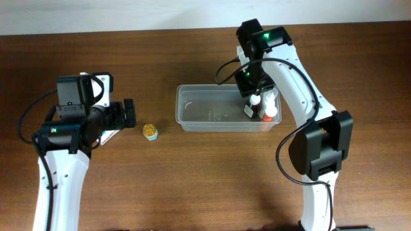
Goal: Pack container
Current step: 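Lower the dark bottle into the container and open the right gripper, then reach the left gripper to the gold-lidded jar and grasp it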
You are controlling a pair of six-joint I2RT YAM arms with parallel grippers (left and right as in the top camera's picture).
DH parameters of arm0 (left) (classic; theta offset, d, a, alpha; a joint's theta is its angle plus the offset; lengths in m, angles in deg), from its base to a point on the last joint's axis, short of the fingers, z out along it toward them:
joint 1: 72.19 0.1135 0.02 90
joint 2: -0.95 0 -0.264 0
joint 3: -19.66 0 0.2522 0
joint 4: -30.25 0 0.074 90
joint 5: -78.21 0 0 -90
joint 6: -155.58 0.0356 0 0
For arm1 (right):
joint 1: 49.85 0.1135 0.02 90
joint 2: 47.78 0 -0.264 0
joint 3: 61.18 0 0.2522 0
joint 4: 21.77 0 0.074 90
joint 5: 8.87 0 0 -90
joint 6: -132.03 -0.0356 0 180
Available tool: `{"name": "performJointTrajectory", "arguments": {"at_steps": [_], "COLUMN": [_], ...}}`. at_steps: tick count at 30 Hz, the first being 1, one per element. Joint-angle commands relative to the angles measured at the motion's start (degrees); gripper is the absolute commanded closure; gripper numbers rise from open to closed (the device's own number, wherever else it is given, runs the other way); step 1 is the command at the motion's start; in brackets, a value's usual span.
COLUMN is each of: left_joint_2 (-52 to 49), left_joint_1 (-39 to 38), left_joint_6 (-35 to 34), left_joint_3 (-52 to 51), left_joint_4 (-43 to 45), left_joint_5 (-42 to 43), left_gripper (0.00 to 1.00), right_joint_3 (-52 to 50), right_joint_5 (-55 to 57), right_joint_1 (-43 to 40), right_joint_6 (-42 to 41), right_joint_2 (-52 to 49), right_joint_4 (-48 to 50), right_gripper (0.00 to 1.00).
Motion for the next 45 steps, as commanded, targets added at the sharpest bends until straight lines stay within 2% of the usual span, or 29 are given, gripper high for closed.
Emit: {"name": "performJointTrajectory", "arguments": {"at_steps": [1, 3, 4, 5, 6, 9, 12, 14, 17, 27, 34, 45], "left_joint_2": [-0.2, -0.2, -0.2, -0.2, -0.2, -0.2, -0.4, -0.9, -2.9, -19.9, -30.3, -39.3], "left_joint_1": [-0.2, -0.2, -0.2, -0.2, -0.2, -0.2, -0.3, -0.6, -1.8, -5.1, -5.5, -11.0], "left_joint_6": [-0.4, -0.4, -0.4, -0.4, -0.3, 0.1, 0.1, 0.0, 0.0, 0.0, 0.0, 0.0], "left_joint_3": [1.1, 1.1, 1.1, 1.1, 1.1, 1.1, 1.2, 1.5, 2.7, 7.7, 7.7, 7.7], "left_joint_4": [0.0, 0.2, 0.3, 0.3, 0.3, 0.3, 0.2, 0.2, 0.2, -1.2, -1.3, -2.3], "left_joint_5": [0.8, 0.8, 0.8, 0.8, 0.8, 0.8, 0.8, 0.8, 0.8, 0.0, -0.1, -0.3], "left_gripper": [0.01, 0.01, 0.01, 0.01, 0.01, 0.01, 0.01, 0.01, 0.01, 0.01, 0.01, 0.01], "right_joint_3": [5.9, 9.2, 10.6, 12.0, 12.7, 13.0, 13.0, 13.0, 10.4, -1.6, -12.3, -16.6], "right_joint_5": [0.8, 0.7, 0.7, 0.7, 0.6, -2.4, -5.6, -6.0, -6.0, -5.8, -5.8, -5.8], "right_joint_1": [-0.2, -1.0, -1.8, -3.1, -4.5, -12.7, -21.5, -25.0, -28.2, -28.9, -28.9, -28.9], "right_joint_6": [0.7, 0.4, 0.0, -0.9, -1.8, -4.0, -4.1, -4.2, -4.5, -3.8, -3.8, -3.8], "right_joint_2": [5.4, 8.3, 9.8, 11.5, 12.9, 17.9, 19.4, 19.4, 20.3, 22.1, 22.1, 22.1], "right_joint_4": [-1.0, -1.3, -1.4, -1.4, -1.5, -4.2, -11.5, -15.1, -15.4, -14.4, -8.6, -6.4], "right_gripper": [0.46, 0.37, 0.14, 0.03, 0.01, 0.02, 0.01, 0.01, 0.01, 0.02, 0.01, 0.01]}}
